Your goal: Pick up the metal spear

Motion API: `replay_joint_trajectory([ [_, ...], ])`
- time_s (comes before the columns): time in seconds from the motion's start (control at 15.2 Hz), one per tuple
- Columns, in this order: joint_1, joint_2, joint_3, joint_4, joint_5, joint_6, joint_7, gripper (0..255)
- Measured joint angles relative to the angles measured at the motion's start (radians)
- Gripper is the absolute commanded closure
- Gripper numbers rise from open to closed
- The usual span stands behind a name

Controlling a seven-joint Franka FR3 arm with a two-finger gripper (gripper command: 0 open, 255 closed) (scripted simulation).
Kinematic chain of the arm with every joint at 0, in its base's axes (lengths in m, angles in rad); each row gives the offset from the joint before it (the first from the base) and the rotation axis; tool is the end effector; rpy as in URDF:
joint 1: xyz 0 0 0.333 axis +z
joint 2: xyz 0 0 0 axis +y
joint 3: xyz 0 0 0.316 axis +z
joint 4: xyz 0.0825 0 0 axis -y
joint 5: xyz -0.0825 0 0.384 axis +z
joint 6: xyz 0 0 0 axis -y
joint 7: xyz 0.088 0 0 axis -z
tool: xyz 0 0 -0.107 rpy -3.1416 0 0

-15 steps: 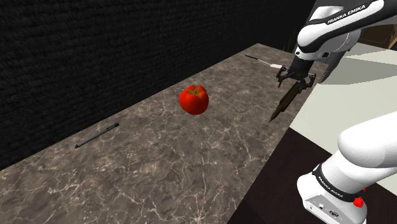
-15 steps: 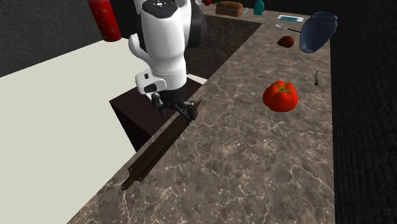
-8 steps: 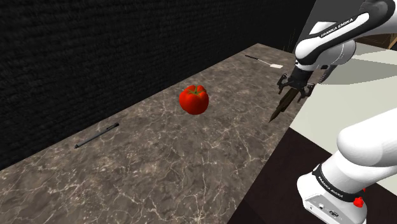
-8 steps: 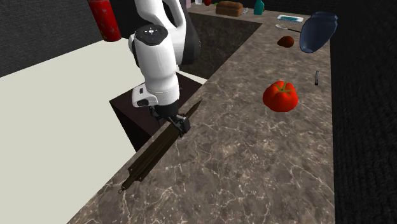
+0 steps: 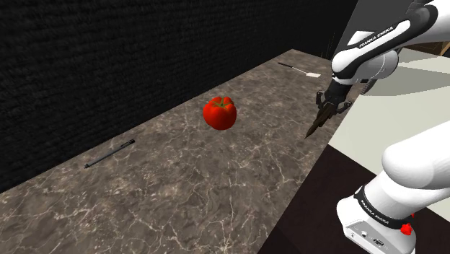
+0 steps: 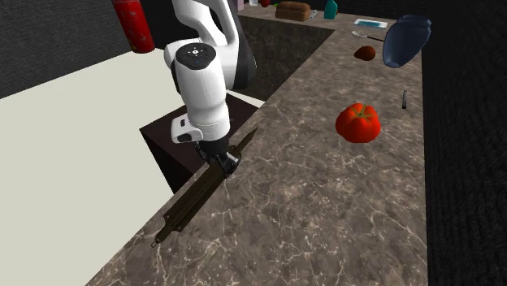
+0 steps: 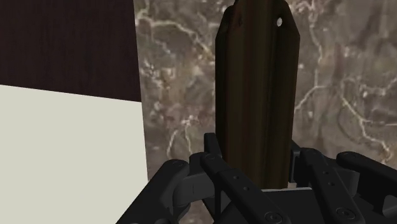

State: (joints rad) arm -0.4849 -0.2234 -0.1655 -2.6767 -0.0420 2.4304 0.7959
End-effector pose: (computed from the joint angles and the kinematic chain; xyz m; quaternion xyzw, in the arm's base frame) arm 0.3227 -0.2423 0.3051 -0.7617 0.6478 0.0129 0.0038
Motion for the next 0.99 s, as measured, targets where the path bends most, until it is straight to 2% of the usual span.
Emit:
replay_joint_trajectory([
  [0.4, 0.000, 0.000, 0.000, 0.000, 0.000, 0.002, 0.000, 255],
  [0.99, -0.004, -0.089, 0.008, 0.039, -0.010, -0.128, 0.011, 255],
])
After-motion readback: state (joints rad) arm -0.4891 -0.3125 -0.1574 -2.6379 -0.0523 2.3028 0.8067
